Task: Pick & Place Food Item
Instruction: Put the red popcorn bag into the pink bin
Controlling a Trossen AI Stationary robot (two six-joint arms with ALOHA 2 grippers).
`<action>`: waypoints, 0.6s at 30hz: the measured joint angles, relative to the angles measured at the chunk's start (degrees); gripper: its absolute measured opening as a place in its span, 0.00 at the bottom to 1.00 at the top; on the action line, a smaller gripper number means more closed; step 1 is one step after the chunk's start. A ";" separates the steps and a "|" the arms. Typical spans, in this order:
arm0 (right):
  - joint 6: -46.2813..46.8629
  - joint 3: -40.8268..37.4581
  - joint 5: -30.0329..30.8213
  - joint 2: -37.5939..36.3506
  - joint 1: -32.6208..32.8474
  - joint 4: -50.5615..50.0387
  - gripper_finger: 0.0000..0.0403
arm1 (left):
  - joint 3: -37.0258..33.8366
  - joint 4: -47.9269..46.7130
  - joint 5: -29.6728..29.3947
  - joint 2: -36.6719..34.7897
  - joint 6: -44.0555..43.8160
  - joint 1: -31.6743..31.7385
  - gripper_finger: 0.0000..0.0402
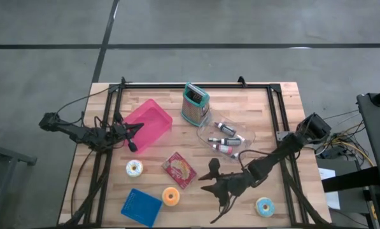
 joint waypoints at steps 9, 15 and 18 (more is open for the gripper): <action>-4.08 0.00 -0.80 0.00 -0.67 0.23 0.43 | 0.02 0.00 0.00 0.00 0.00 0.00 0.01; 2.94 0.00 -1.52 -3.36 -0.41 -0.25 0.40 | 0.02 0.00 0.00 0.01 0.00 0.00 0.01; 10.53 -0.14 -3.69 -7.88 -0.41 -4.48 0.38 | 0.02 0.00 0.00 0.01 0.00 0.00 0.01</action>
